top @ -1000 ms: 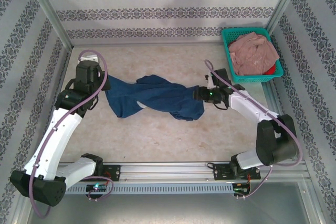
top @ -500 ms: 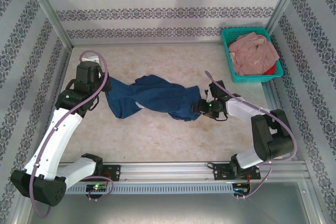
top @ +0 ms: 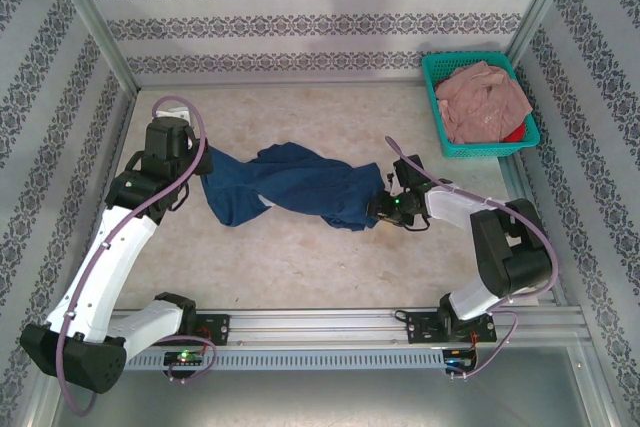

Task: Fold the inside-out t-shirt
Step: Flatten out the T-shirt at the center of the table.

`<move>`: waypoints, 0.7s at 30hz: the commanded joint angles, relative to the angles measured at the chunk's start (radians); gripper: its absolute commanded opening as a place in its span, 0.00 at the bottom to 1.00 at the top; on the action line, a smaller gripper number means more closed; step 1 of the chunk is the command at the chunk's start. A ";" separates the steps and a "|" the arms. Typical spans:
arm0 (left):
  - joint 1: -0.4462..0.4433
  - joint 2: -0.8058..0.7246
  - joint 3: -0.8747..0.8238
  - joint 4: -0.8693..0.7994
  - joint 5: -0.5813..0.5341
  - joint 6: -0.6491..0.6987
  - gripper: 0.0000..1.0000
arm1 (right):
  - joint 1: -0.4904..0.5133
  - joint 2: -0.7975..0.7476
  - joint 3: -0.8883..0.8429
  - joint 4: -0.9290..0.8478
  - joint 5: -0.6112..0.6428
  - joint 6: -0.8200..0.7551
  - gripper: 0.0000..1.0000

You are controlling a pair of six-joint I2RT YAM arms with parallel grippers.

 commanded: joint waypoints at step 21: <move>0.008 -0.027 -0.014 -0.007 0.014 -0.006 0.00 | 0.003 0.006 0.010 0.012 0.074 -0.036 0.36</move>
